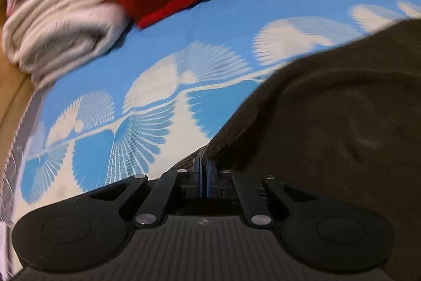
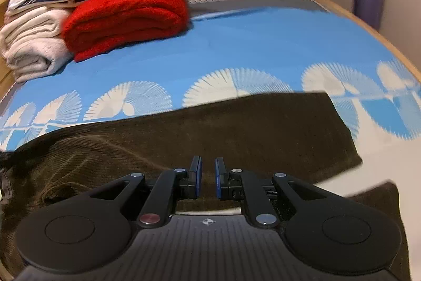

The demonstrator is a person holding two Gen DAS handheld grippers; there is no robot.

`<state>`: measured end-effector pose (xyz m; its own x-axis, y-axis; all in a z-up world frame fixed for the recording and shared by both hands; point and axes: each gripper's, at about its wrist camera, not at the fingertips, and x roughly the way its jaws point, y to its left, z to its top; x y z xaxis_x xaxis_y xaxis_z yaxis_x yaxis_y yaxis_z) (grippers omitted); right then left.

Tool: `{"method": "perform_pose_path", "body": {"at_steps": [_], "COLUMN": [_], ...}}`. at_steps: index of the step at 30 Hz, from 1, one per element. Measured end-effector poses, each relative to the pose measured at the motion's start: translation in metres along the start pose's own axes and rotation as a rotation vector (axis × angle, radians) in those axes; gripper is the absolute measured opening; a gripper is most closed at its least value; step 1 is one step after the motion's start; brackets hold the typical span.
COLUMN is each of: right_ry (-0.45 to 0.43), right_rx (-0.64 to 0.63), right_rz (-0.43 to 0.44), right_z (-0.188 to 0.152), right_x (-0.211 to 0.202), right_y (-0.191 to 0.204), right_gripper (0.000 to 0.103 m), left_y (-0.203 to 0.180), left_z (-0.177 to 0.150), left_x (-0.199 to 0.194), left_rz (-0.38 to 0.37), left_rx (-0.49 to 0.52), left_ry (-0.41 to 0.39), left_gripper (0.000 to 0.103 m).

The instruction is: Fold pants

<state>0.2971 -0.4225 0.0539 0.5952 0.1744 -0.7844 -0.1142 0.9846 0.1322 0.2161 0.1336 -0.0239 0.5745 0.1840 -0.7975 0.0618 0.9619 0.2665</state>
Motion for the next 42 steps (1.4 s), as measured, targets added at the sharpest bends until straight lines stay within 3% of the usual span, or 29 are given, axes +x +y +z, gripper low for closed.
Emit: {"method": "perform_pose_path", "body": {"at_steps": [2, 5, 8, 9, 10, 12, 13, 14, 16, 18, 22, 28, 36, 37, 40, 42], "right_ry": [0.01, 0.009, 0.019, 0.025, 0.031, 0.043, 0.048, 0.054, 0.068, 0.079, 0.08, 0.069, 0.037, 0.037, 0.043, 0.041], "right_rx": [0.034, 0.078, 0.131, 0.146, 0.159, 0.176, 0.183, 0.194, 0.228, 0.268, 0.317, 0.318, 0.441, 0.461, 0.495, 0.502], "right_rz": [0.004, 0.01, 0.033, 0.041, 0.047, 0.053, 0.052, 0.05, 0.052, 0.06, 0.066, 0.065, 0.114, 0.125, 0.156, 0.172], "right_z": [-0.005, -0.013, -0.023, -0.025, -0.029, -0.034, -0.036, -0.037, -0.04, -0.042, -0.043, -0.035, -0.022, -0.02, -0.015, -0.009], "right_x": [-0.004, -0.014, -0.022, -0.024, -0.026, -0.029, -0.029, -0.029, -0.028, -0.026, -0.023, -0.013, 0.017, 0.023, 0.045, 0.062], "right_y": [-0.006, -0.013, -0.019, -0.02, -0.023, -0.026, -0.028, -0.031, -0.038, -0.045, -0.052, -0.051, -0.047, -0.046, -0.041, -0.039], "right_gripper": [0.011, 0.011, 0.011, 0.011, 0.011, 0.011, 0.011, 0.011, 0.011, 0.011, 0.012, 0.012, 0.012, 0.012, 0.012, 0.014], "left_y": [-0.011, -0.029, -0.048, -0.051, -0.05, -0.028, -0.012, 0.011, 0.041, 0.053, 0.053, 0.041, 0.041, 0.044, 0.053, 0.056], "left_z": [-0.01, -0.045, -0.095, -0.112, -0.123, -0.129, -0.129, -0.131, -0.141, -0.154, -0.165, -0.162, -0.147, -0.147, -0.146, -0.136], "left_x": [-0.043, -0.102, -0.126, -0.123, -0.118, -0.115, -0.119, -0.124, -0.123, -0.109, -0.07, -0.041, -0.009, -0.009, -0.017, -0.028], "left_rz": [-0.053, -0.195, -0.33, -0.338, -0.313, -0.244, -0.269, -0.329, -0.408, -0.437, -0.393, -0.372, -0.293, -0.275, -0.152, -0.104], "left_rx": [0.027, 0.082, 0.154, 0.144, 0.114, -0.058, -0.173, -0.348, -0.599, -0.73, -0.855, -0.969, -1.02, -1.033, -1.05, -1.011], "left_ry": [-0.025, -0.023, 0.059, 0.113, 0.174, 0.224, 0.208, 0.177, 0.165, 0.234, 0.417, 0.497, 0.555, 0.559, 0.523, 0.434], "left_gripper": [0.002, 0.002, 0.001, 0.0, 0.006, 0.013, 0.034, 0.063, 0.074, 0.073, 0.071, 0.073, 0.075, 0.07, 0.028, 0.022]}}
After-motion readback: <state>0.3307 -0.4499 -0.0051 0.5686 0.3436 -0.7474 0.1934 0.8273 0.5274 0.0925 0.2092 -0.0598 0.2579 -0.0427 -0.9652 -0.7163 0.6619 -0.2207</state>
